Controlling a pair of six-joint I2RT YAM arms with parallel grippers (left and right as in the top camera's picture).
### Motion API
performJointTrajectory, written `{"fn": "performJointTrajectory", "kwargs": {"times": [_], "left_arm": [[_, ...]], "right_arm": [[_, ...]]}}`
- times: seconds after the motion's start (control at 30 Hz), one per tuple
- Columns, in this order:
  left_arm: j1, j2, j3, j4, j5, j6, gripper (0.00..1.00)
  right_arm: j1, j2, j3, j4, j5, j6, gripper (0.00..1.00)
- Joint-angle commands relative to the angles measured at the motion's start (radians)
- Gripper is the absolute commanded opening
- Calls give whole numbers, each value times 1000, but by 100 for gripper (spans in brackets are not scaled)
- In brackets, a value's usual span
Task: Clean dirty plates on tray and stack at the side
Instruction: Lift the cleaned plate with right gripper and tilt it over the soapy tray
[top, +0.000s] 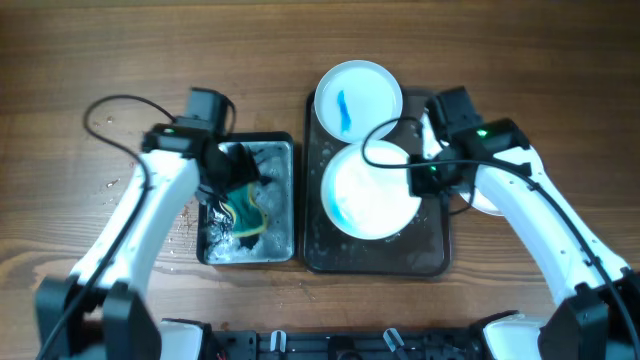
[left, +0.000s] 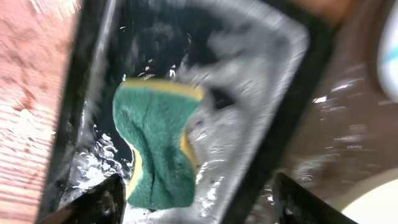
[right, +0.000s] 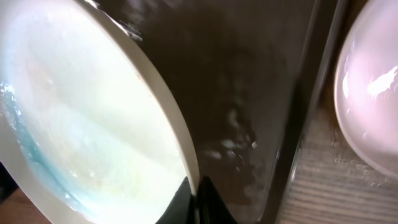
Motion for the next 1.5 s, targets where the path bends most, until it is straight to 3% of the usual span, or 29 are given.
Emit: {"fn": "performJointTrajectory", "kwargs": {"times": [0.0,0.23,0.43,0.8,1.13,1.47], "left_arm": [[88,-126,103,-45,81,3,100],[281,-346,143,-89,153,4,100],[305,-415,143,-114,153,4,100],[305,-414,143,-114,153,4,100],[305,-414,143,-114,153,4,100],[305,-414,143,-114,153,4,100]], "right_arm": [[142,-14,106,2,133,-23,4],[434,116,162,229,364,-15,4],[599,146,162,395,701,-21,4],[872,142,162,603,1222,-320,4],[963,142,162,632,1347,-365,4],[992,143,162,746,1374,-516,4]]}}
